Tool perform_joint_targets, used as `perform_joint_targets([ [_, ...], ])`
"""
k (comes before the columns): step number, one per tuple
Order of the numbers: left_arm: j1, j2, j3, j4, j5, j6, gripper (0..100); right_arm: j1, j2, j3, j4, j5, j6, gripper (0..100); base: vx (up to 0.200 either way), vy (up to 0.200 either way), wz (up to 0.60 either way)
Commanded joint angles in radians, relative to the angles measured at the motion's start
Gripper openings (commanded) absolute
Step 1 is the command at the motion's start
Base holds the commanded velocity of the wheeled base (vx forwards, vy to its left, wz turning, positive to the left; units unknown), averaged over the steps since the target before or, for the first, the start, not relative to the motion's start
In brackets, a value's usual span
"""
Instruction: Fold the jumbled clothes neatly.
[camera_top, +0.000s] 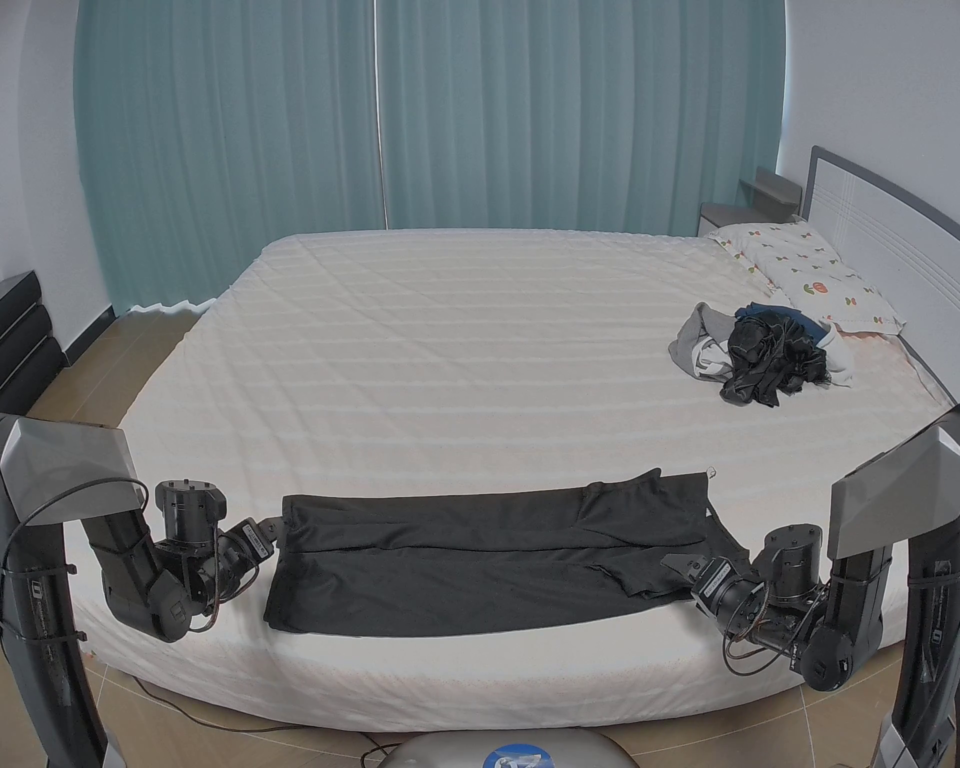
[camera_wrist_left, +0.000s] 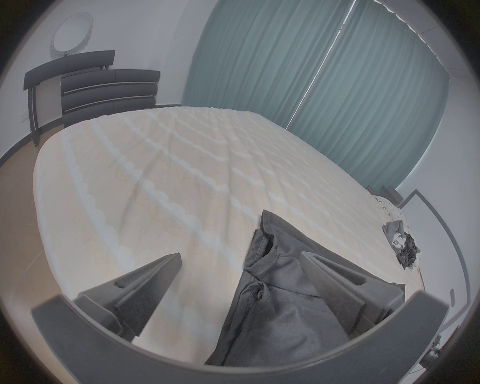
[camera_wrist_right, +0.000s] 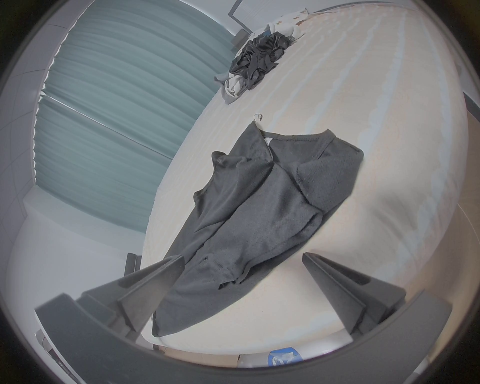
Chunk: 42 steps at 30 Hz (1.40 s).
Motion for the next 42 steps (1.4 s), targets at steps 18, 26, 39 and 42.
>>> perform_joint_targets([
  [18, -0.038, 0.022, 0.085, -0.188, 0.113, 0.072, 100, -0.054, -0.037, -0.004, -0.001, 0.023, 0.001, 100, 0.0, 0.0, 0.0],
  [26, -0.064, 0.031, 0.077, -0.189, 0.104, 0.078, 100, -0.054, -0.033, -0.002, -0.001, 0.023, 0.001, 100, 0.0, 0.0, 0.0],
  [39, -0.147, 0.057, 0.042, -0.22, 0.222, 0.118, 100, -0.031, -0.03, 0.002, -0.001, 0.022, 0.001, 100, 0.031, -0.031, 0.0],
  [42, -0.145, 0.056, 0.049, -0.224, 0.222, 0.113, 100, -0.029, -0.034, 0.009, -0.001, 0.02, 0.001, 100, 0.2, -0.2, 0.0],
])
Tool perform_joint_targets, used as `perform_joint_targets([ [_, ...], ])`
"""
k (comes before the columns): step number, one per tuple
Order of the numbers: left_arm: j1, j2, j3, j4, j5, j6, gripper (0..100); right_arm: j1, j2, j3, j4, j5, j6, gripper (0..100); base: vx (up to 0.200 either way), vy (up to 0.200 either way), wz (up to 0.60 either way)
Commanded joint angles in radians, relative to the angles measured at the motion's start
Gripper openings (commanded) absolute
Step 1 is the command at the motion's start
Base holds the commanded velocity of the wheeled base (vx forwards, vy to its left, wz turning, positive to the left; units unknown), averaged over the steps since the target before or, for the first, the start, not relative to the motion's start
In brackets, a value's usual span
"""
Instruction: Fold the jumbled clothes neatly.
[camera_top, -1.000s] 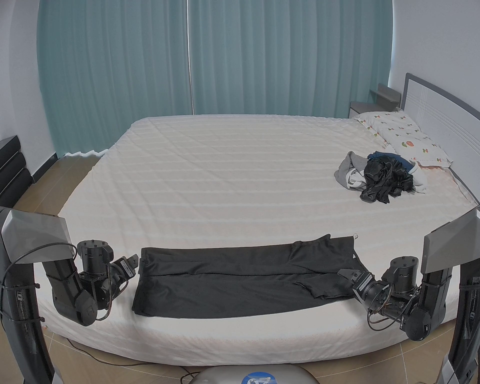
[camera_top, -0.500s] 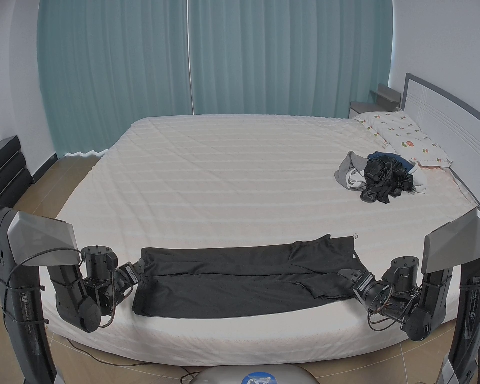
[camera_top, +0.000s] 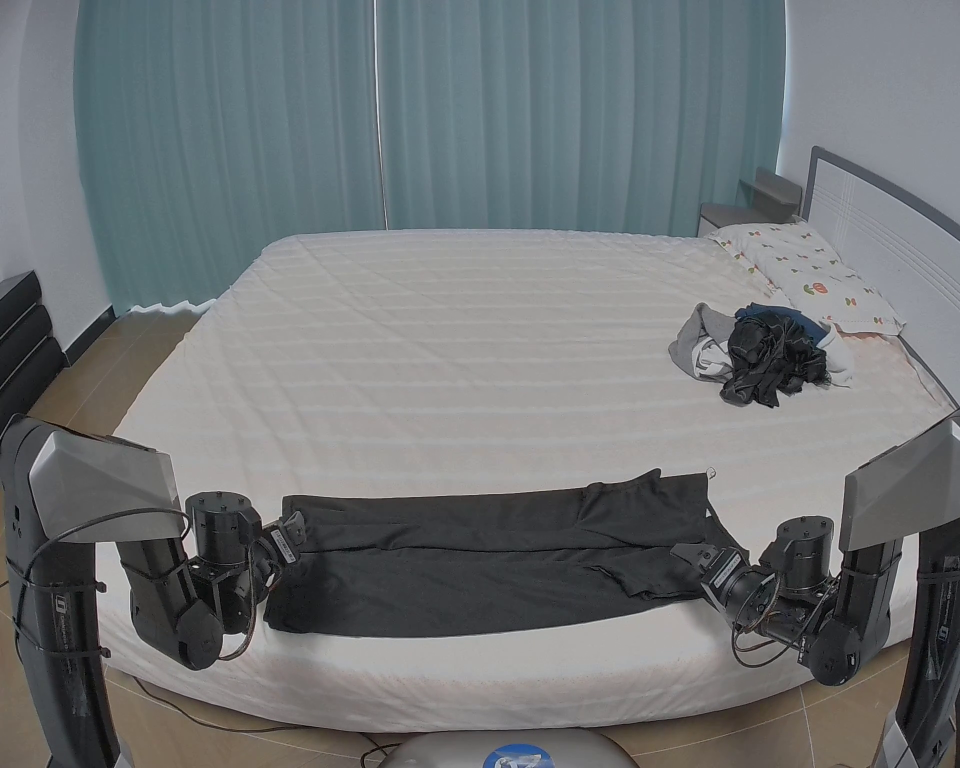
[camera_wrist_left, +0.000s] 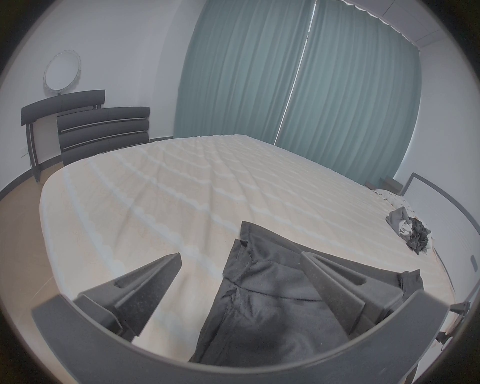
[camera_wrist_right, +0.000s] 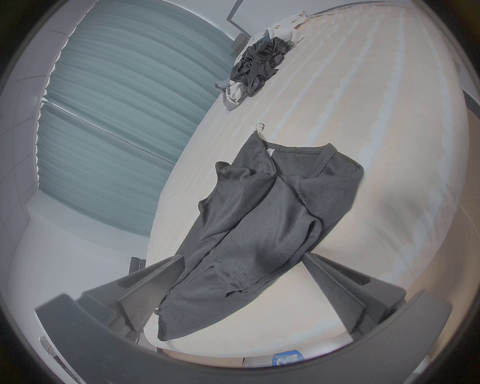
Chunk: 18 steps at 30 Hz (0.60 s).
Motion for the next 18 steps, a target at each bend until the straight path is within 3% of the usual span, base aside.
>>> perform_joint_targets([
  [1, -0.003, 0.002, 0.003, -0.006, 0.001, -0.006, 100, 0.006, -0.005, 0.005, -0.001, 0.0, 0.0, 100, 0.2, -0.2, 0.0],
  [6, -0.001, -0.073, 0.034, 0.01, -0.048, -0.006, 100, 0.006, -0.008, 0.007, -0.001, -0.002, -0.003, 100, 0.0, 0.0, 0.0],
  [10, -0.001, -0.134, 0.082, 0.076, -0.194, -0.003, 100, 0.006, -0.008, 0.007, -0.001, -0.003, -0.003, 100, 0.0, 0.0, 0.0],
  [18, 0.053, -0.159, 0.0, 0.27, -0.222, 0.003, 100, 0.016, -0.006, 0.014, -0.002, -0.003, -0.005, 100, 0.0, 0.0, 0.0],
])
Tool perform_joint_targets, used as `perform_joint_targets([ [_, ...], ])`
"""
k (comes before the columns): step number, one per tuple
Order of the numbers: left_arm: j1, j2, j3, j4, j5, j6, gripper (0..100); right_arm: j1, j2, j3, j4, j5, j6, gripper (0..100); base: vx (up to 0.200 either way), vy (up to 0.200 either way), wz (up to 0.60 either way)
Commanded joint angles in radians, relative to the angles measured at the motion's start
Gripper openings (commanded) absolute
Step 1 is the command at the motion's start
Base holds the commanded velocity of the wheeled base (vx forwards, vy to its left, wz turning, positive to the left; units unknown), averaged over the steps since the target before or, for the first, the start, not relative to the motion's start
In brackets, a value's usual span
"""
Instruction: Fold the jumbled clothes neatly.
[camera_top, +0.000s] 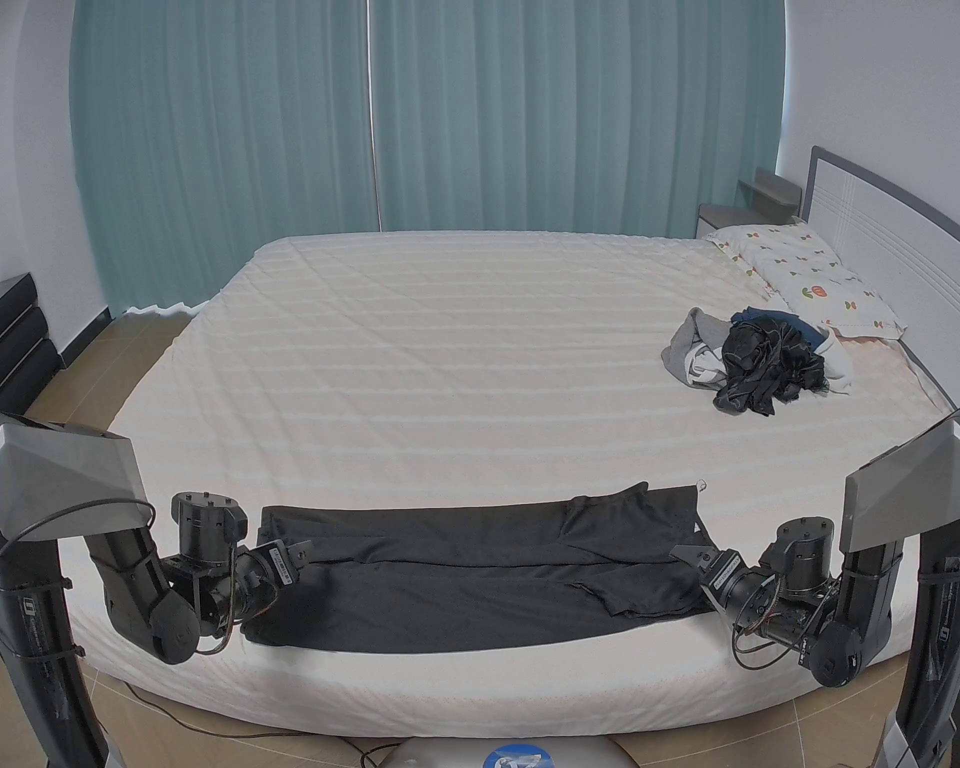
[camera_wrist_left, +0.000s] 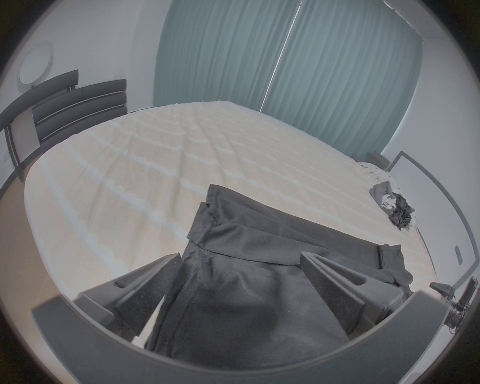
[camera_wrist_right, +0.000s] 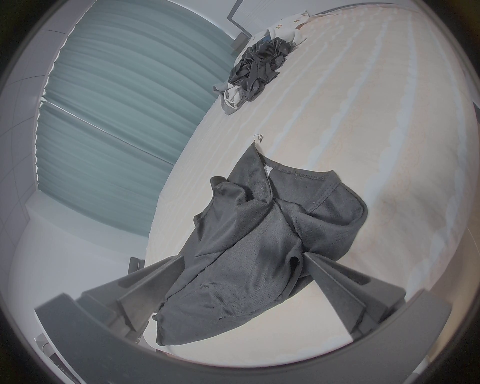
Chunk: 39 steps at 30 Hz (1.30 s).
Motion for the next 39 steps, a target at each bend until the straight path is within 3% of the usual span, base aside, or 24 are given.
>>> perform_joint_targets([
  [1, 0.044, -0.048, -0.079, 0.104, -0.01, 0.002, 100, 0.008, 0.002, 0.004, -0.001, 0.0, -0.001, 100, 0.0, 0.0, 0.0],
  [2, 0.059, -0.053, -0.13, 0.192, -0.021, 0.001, 100, 0.008, 0.004, 0.004, -0.001, 0.0, -0.001, 100, 0.0, 0.0, 0.0],
  [4, 0.07, -0.053, -0.158, 0.233, -0.047, 0.001, 100, 0.008, 0.004, 0.004, 0.0, 0.0, -0.001, 100, 0.0, 0.0, 0.0],
  [9, 0.131, -0.043, -0.205, 0.301, -0.234, 0.036, 100, 0.009, 0.007, 0.007, 0.0, -0.003, -0.002, 100, 0.0, 0.0, 0.0],
  [21, 0.137, 0.128, -0.299, 0.296, -0.171, 0.142, 100, 0.025, 0.011, 0.007, 0.0, -0.003, -0.002, 100, 0.0, 0.0, 0.0],
  [39, 0.111, 0.162, -0.277, 0.256, -0.18, 0.14, 100, 0.025, 0.022, 0.009, 0.0, -0.004, -0.002, 100, 0.0, 0.0, 0.0],
])
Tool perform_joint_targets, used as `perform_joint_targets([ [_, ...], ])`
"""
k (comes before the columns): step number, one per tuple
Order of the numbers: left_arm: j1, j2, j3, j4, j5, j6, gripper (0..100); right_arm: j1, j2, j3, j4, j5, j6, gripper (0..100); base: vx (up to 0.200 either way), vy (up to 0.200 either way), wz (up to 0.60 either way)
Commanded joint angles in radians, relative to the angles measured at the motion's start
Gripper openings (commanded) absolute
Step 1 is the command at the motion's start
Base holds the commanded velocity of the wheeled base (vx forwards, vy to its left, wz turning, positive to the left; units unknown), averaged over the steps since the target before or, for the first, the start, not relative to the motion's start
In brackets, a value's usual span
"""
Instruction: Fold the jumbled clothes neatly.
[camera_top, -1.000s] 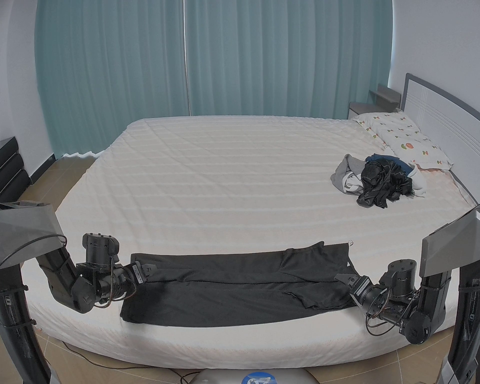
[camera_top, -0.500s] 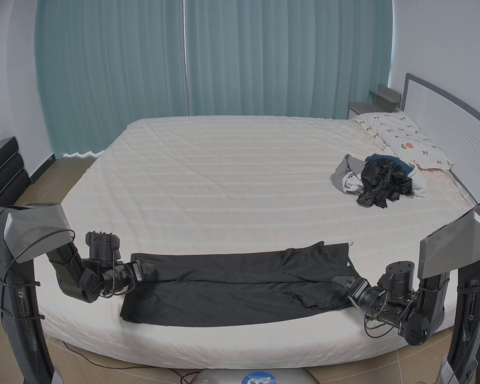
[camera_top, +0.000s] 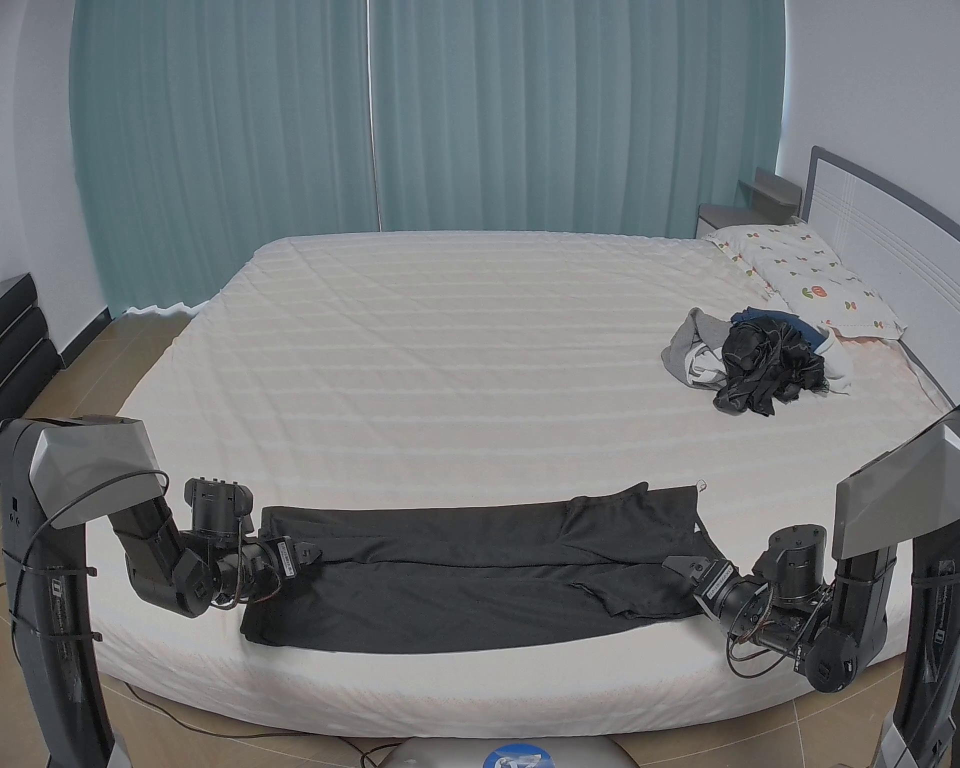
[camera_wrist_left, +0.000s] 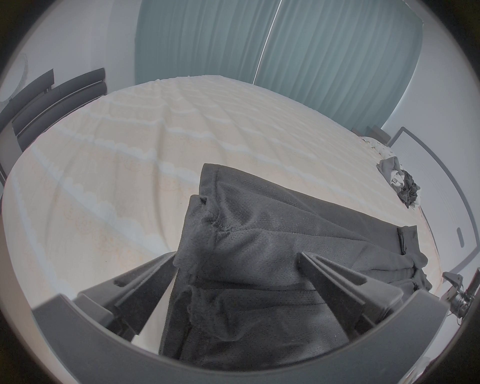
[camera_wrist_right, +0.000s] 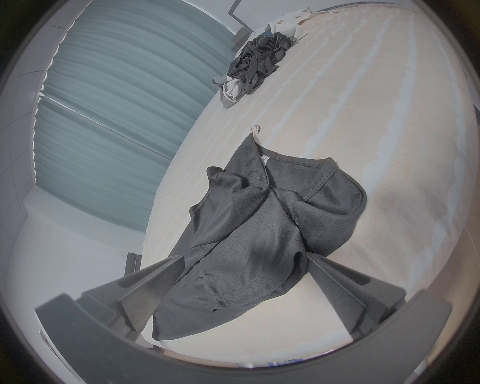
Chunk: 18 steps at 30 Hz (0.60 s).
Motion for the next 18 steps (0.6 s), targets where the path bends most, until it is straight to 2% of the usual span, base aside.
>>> perform_joint_targets([
  [1, -0.003, 0.01, 0.008, -0.016, 0.0, 0.002, 100, 0.0, 0.001, 0.001, 0.0, -0.001, 0.0, 100, 0.0, 0.0, 0.0],
  [4, -0.003, 0.011, 0.007, -0.016, 0.005, 0.004, 100, 0.0, 0.001, 0.001, 0.0, -0.001, 0.0, 100, 0.0, 0.0, 0.0],
  [5, -0.003, 0.011, 0.01, -0.018, 0.007, 0.007, 0, 0.0, 0.001, 0.001, 0.0, -0.001, 0.0, 100, 0.0, 0.0, 0.0],
  [18, -0.003, -0.03, 0.045, -0.029, 0.013, -0.004, 0, -0.003, 0.006, 0.001, 0.001, 0.0, -0.002, 100, 0.0, 0.0, 0.0],
])
